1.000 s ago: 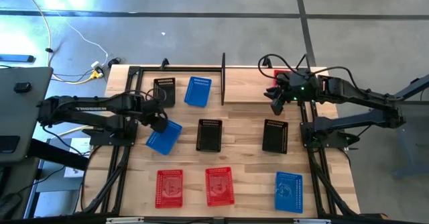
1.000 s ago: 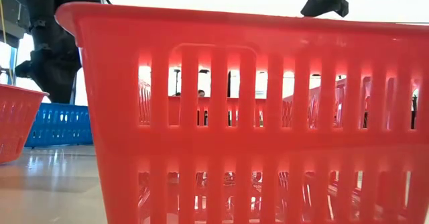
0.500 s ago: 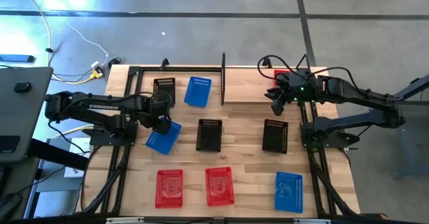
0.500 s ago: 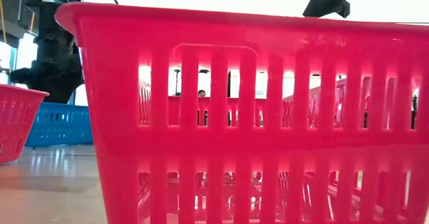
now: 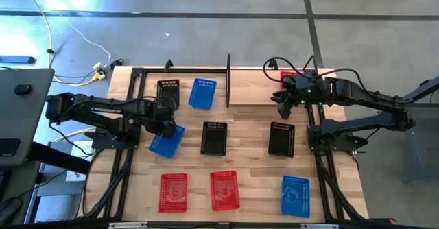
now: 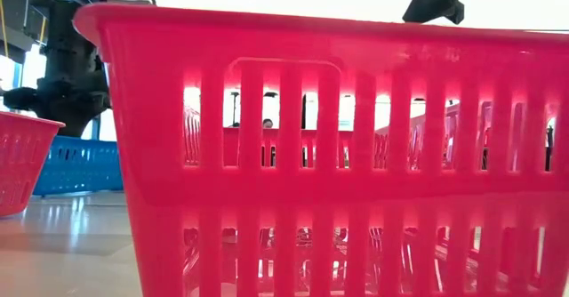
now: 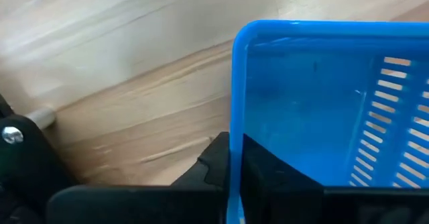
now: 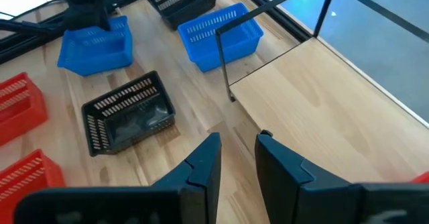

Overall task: Stack baskets on shelf by color
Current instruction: Put the middle left blue bin on the shelf

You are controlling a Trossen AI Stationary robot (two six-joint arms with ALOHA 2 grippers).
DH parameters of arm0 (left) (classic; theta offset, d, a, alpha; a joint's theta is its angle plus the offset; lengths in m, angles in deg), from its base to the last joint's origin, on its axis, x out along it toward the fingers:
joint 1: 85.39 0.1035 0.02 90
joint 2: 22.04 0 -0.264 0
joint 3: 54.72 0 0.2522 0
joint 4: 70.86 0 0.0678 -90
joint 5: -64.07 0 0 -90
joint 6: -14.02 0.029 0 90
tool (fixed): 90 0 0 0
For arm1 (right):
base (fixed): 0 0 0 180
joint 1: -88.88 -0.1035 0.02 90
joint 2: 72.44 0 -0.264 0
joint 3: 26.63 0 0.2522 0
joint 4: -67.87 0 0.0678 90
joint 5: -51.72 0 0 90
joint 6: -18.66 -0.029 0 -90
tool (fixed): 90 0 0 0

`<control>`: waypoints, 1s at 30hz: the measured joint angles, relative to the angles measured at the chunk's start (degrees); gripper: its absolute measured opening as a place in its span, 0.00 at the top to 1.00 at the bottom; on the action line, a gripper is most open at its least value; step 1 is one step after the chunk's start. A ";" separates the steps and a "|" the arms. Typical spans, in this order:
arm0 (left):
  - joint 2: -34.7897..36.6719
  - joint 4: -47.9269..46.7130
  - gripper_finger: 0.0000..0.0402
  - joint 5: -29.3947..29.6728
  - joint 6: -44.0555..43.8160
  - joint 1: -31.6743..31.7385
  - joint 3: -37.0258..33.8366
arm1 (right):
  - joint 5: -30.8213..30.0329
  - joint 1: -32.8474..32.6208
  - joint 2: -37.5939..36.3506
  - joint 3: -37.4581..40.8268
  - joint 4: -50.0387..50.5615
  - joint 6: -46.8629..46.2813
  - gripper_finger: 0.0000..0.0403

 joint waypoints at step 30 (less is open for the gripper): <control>0.10 -0.05 1.00 22.80 -3.99 -3.97 29.59 | 0.27 -9.92 7.89 0.00 -31.28 26.98 0.79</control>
